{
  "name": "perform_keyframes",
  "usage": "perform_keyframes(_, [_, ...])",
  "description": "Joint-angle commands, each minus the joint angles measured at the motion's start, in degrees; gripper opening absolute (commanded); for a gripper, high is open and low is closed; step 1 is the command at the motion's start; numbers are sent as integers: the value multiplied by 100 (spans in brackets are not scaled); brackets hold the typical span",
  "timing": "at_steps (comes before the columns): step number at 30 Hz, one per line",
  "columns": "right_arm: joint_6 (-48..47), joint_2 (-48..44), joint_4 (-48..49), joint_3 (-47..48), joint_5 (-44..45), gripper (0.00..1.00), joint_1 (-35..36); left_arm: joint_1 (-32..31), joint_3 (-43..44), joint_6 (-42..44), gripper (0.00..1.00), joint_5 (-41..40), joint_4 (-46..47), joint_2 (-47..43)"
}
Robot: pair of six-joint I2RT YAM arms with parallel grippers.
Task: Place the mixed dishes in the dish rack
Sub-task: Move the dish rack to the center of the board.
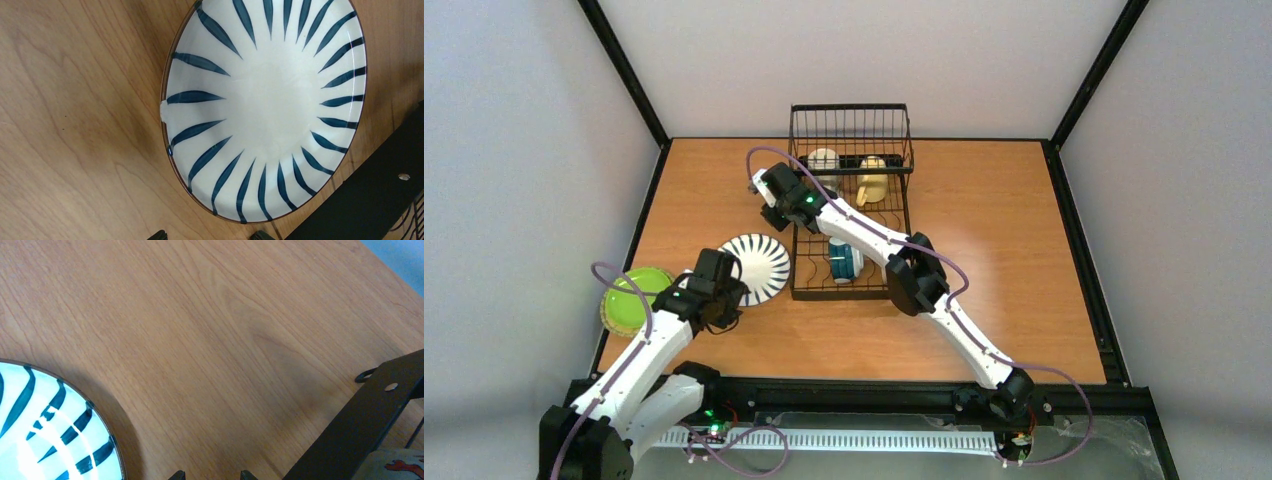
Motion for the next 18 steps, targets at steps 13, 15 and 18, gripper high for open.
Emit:
perform_keyframes(13, [266,254,-705,92,873,64,-470,-50,68,-21,100,110,24,-89])
perform_keyframes(15, [296,267,-751,79,914,64,-499,-50,54,-27,100,126,33,-87])
perform_keyframes(18, [307,268,-791,34,955,64,-537,-45,56,-19,100,134,46,-80])
